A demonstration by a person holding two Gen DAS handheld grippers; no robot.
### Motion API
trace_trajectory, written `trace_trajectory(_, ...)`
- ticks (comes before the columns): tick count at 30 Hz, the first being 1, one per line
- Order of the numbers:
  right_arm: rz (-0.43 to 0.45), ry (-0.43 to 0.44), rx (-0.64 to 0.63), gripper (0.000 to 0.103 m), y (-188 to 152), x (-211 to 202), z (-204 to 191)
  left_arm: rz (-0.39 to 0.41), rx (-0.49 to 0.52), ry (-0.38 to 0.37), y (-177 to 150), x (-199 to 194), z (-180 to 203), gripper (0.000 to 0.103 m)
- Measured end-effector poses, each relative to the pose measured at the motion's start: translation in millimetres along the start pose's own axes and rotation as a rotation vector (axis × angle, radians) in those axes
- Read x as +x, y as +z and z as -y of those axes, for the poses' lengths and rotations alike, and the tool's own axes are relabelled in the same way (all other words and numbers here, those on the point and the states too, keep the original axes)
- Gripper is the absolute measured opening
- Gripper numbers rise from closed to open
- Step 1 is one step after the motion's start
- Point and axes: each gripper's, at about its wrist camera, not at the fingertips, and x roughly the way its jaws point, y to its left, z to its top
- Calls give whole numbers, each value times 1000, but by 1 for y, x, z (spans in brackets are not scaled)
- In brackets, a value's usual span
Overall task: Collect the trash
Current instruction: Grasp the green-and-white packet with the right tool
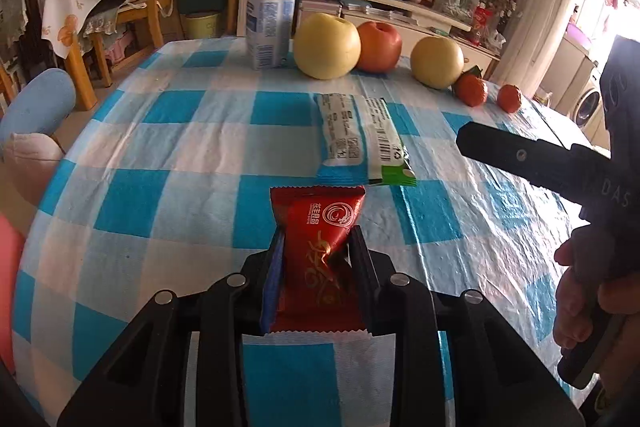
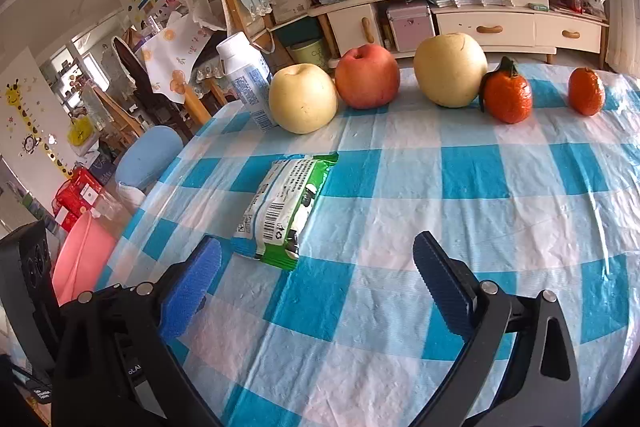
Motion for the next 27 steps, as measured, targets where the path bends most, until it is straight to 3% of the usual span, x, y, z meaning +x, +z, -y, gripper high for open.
trace_trajectory(2,-5,17,1,95,1,7,-3,12,-14,19,3,-3,-8,33)
trace_trajectory(5,-27,35,4,84,2,20,-7,28,-53,41,7,-9,-22,33)
trace_trajectory(11,-52,53,28,83,6,39,-11,64,-101,75,13,-20,-42,33)
trace_trajectory(27,-113,-5,-148,83,16,79,-45,81,-150,105,13,-27,-63,33)
